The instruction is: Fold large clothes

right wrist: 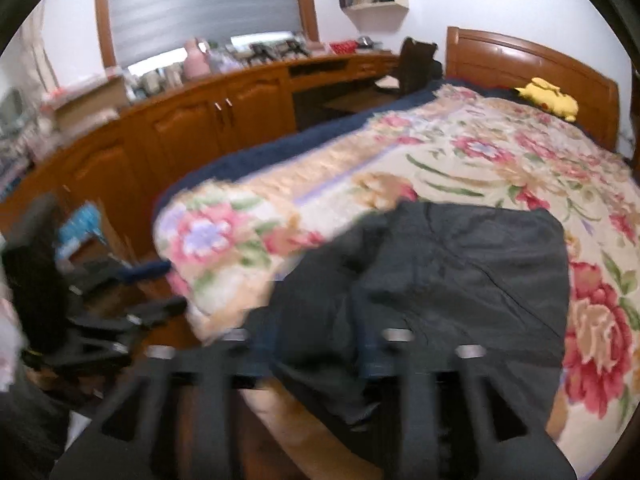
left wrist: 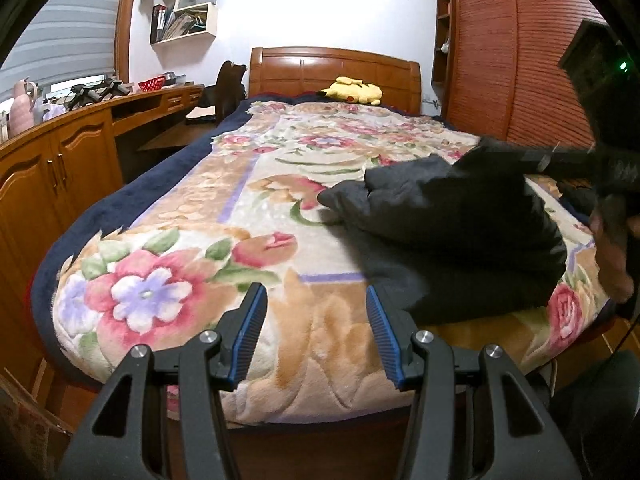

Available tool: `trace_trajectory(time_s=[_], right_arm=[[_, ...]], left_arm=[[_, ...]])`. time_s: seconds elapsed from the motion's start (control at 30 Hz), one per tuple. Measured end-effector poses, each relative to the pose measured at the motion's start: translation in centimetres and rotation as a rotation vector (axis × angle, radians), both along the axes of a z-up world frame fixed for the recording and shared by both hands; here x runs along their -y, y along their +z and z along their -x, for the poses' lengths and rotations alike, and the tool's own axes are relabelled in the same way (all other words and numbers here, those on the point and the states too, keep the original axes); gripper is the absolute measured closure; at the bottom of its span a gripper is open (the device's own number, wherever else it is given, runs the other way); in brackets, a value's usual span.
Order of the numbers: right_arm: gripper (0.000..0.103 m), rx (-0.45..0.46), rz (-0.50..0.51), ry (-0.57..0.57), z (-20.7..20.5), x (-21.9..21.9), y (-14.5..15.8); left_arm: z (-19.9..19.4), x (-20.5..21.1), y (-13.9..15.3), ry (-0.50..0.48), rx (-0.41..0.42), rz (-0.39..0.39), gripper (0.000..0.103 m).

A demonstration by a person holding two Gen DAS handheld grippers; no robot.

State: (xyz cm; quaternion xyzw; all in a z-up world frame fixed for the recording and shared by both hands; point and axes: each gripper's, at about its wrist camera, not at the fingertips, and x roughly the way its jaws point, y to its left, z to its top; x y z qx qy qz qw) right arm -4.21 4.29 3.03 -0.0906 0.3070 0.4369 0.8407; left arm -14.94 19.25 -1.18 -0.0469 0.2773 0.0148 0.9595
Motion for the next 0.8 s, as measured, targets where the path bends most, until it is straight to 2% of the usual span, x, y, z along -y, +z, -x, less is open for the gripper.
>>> trace_trajectory(time_s=[0.13, 0.2, 0.27, 0.37, 0.5, 0.57, 0.67, 0.8], right_arm=[[0.032, 0.081, -0.050, -0.049, -0.2, 3.1, 2.9], [0.032, 0.119, -0.020, -0.096, -1.2, 4.8, 3.0], [0.032, 0.106, 0.017, -0.134, -2.5, 6.0, 1.9], [0.034, 0.069, 0.094, -0.184, -4.4, 7.1, -1.2], [0.034, 0.028, 0.178, -0.121, -4.3, 5.7, -5.6], [0.034, 0.026, 0.182, -0.111, -3.9, 4.9, -6.9], [0.034, 0.005, 0.164, -0.096, -4.0, 4.6, -7.9], [0.035, -0.027, 0.155, -0.078, -4.5, 5.0, -7.5]], left_arm=[[-0.1, 0.5, 0.9, -0.007, 0.030, 0.027, 0.052], [-0.4, 1.0, 1.7, -0.014, 0.050, 0.038, 0.052], [-0.7, 1.5, 2.4, -0.021, 0.067, 0.039, 0.052], [-1.2, 2.5, 3.7, -0.039, 0.099, 0.031, 0.052], [-1.6, 3.8, 5.1, -0.069, 0.130, 0.027, 0.052], [-1.7, 4.6, 5.4, -0.086, 0.139, 0.022, 0.052], [-2.0, 5.2, 5.1, -0.096, 0.129, 0.005, 0.052], [-3.0, 5.1, 3.2, -0.086, 0.069, -0.015, 0.052]])
